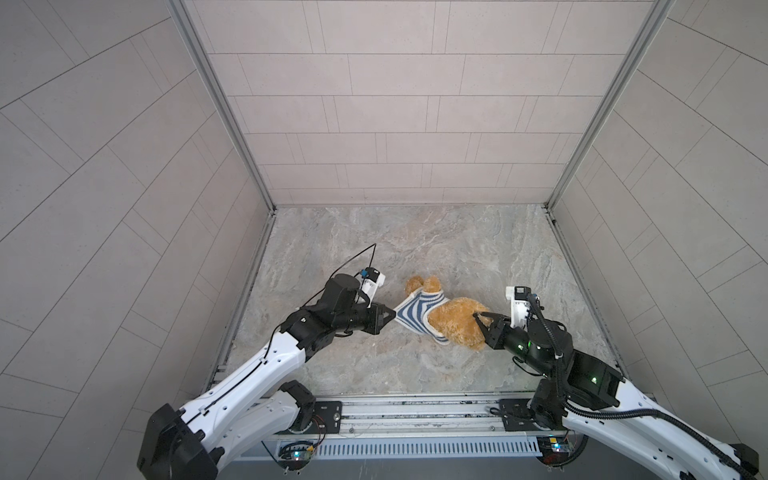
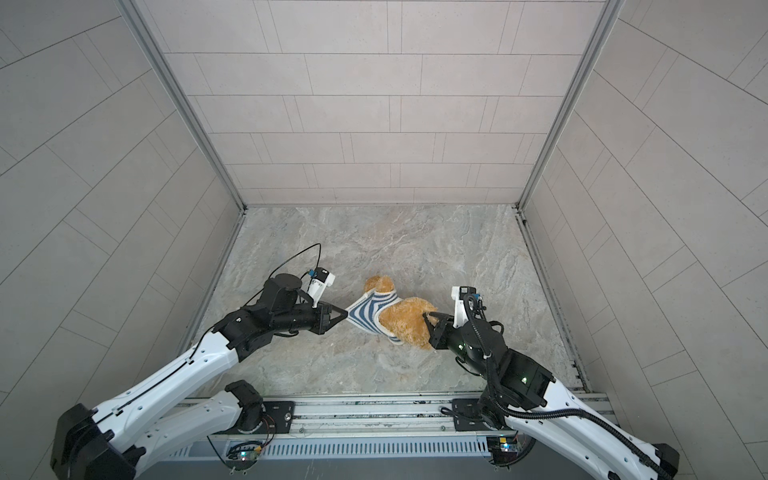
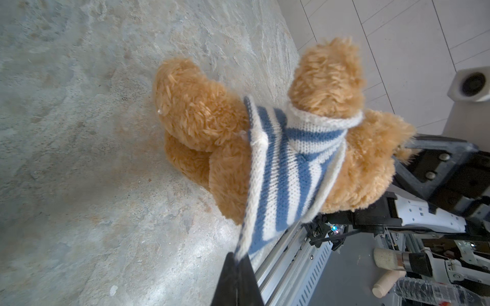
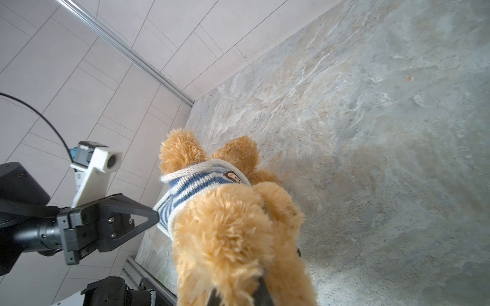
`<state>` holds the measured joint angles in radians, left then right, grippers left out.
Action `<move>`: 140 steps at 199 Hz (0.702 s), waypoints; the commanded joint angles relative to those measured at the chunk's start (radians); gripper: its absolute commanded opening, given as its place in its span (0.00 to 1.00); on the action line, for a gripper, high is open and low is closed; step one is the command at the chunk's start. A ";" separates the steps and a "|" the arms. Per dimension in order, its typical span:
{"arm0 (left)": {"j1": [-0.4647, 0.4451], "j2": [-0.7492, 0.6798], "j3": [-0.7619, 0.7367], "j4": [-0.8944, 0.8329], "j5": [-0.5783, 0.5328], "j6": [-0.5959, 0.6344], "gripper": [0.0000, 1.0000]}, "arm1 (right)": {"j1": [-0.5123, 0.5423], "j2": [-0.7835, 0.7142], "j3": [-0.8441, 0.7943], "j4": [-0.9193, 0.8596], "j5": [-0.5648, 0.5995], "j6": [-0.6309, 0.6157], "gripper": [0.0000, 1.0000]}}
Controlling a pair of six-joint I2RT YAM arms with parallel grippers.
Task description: Dress the teddy bear
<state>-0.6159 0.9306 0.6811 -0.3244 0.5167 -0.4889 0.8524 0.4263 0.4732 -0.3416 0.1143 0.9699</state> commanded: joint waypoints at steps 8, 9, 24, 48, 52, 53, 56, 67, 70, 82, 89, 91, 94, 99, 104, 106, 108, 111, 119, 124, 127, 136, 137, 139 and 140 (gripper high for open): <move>-0.008 -0.040 0.039 -0.059 0.034 0.031 0.00 | -0.027 0.030 -0.011 0.061 0.092 0.036 0.00; -0.008 -0.039 0.039 -0.059 0.034 0.031 0.00 | -0.029 0.032 -0.012 0.063 0.090 0.037 0.00; -0.008 -0.013 0.049 -0.052 0.017 0.037 0.00 | -0.072 0.068 -0.021 0.082 0.043 0.034 0.00; -0.008 0.081 0.067 -0.002 -0.014 0.037 0.00 | -0.182 0.145 -0.046 0.126 -0.088 0.009 0.00; -0.008 0.096 0.070 0.013 -0.014 0.033 0.00 | -0.205 0.156 -0.054 0.140 -0.117 0.005 0.00; -0.008 0.101 0.072 0.015 -0.015 0.032 0.00 | -0.212 0.159 -0.054 0.142 -0.124 0.005 0.00; -0.008 0.112 0.077 0.025 -0.019 0.029 0.00 | -0.227 0.168 -0.058 0.152 -0.144 0.003 0.00; -0.009 0.160 0.097 0.057 -0.025 0.022 0.00 | -0.281 0.194 -0.066 0.170 -0.200 -0.013 0.00; -0.008 0.172 0.103 0.062 -0.027 0.021 0.00 | -0.293 0.199 -0.068 0.171 -0.211 -0.019 0.00; -0.008 0.217 0.133 0.078 -0.038 0.024 0.00 | -0.335 0.226 -0.074 0.177 -0.257 -0.050 0.02; -0.008 0.245 0.147 0.091 -0.040 0.022 0.00 | -0.359 0.247 -0.077 0.179 -0.288 -0.071 0.03; -0.008 0.250 0.152 0.095 -0.042 0.021 0.00 | -0.367 0.253 -0.079 0.180 -0.298 -0.076 0.03; -0.008 0.264 0.159 0.099 -0.042 0.021 0.00 | -0.378 0.264 -0.082 0.182 -0.311 -0.083 0.04; -0.009 0.283 0.169 0.107 -0.041 0.020 0.00 | -0.393 0.282 -0.088 0.189 -0.333 -0.095 0.04; -0.008 0.301 0.176 0.118 -0.041 0.018 0.00 | -0.406 0.298 -0.097 0.200 -0.352 -0.106 0.05; -0.008 0.309 0.178 0.124 -0.041 0.017 0.00 | -0.411 0.302 -0.100 0.204 -0.357 -0.110 0.06; -0.008 0.316 0.178 0.130 -0.042 0.015 0.00 | -0.414 0.308 -0.103 0.208 -0.363 -0.115 0.07; -0.008 0.324 0.180 0.138 -0.044 0.012 0.00 | -0.420 0.314 -0.106 0.209 -0.370 -0.122 0.08; -0.009 0.355 0.186 0.154 -0.048 0.005 0.00 | -0.429 0.325 -0.112 0.210 -0.379 -0.138 0.11; -0.008 0.370 0.191 0.162 -0.049 0.004 0.00 | -0.432 0.327 -0.113 0.208 -0.381 -0.149 0.14; -0.008 0.379 0.191 0.170 -0.049 0.001 0.00 | -0.432 0.326 -0.112 0.205 -0.382 -0.155 0.16; -0.008 0.399 0.192 0.193 -0.047 -0.013 0.00 | -0.431 0.318 -0.106 0.183 -0.379 -0.173 0.22; -0.008 0.401 0.191 0.196 -0.047 -0.015 0.00 | -0.432 0.316 -0.105 0.180 -0.379 -0.175 0.22; -0.008 0.405 0.190 0.203 -0.047 -0.018 0.00 | -0.432 0.313 -0.103 0.172 -0.377 -0.180 0.24; -0.008 0.406 0.190 0.205 -0.047 -0.019 0.00 | -0.432 0.312 -0.102 0.169 -0.376 -0.182 0.25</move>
<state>-0.6250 1.2953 0.8505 -0.1902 0.4931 -0.4828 0.4301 0.7525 0.3691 -0.1532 -0.2359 0.8597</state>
